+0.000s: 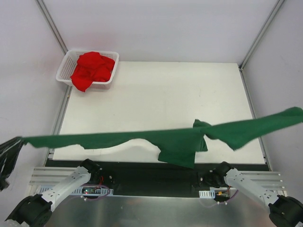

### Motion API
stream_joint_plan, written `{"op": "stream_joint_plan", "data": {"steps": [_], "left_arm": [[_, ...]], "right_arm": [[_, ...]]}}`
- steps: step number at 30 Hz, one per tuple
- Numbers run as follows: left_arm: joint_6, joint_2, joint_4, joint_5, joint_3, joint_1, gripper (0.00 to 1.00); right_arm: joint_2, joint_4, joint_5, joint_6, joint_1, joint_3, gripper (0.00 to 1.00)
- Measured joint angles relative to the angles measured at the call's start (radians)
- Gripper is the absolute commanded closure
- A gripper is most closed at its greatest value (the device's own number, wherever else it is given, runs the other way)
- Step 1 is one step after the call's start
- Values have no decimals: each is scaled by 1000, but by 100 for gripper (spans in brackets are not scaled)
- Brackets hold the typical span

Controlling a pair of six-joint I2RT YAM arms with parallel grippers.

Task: Fold and stack the t-shirts
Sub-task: Flatten out the tshirt

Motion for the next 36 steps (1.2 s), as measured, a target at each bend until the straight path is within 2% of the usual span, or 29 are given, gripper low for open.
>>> {"op": "stream_joint_plan", "data": {"steps": [3,7,11,14,16,19,22,28,36], "left_arm": [[-11,-2,6,108,68,8,100],[-5,-13,29,128,-45,-12,100],[64,23,122,-3,-278,-102,100],[132,170,204,-132,-387,-126,100],[167,323,291,-167,-441,-101,100],[174,546,410,-116,-531,14,100],[162,702,480,-77,-644,111,100],[125,809,570,3,-721,222,100],[103,898,723,39,-739,254,100]], "right_arm": [[-54,3,-98,36,0,21,99],[-118,45,-106,43,9,-61,99],[-90,158,92,-28,90,-307,99],[47,209,230,-79,115,-437,99],[205,248,271,-90,87,-510,99],[406,322,257,-76,10,-658,99],[529,310,243,-46,-60,-779,99],[567,328,224,25,-140,-821,99],[614,352,244,78,-143,-821,99]]}}
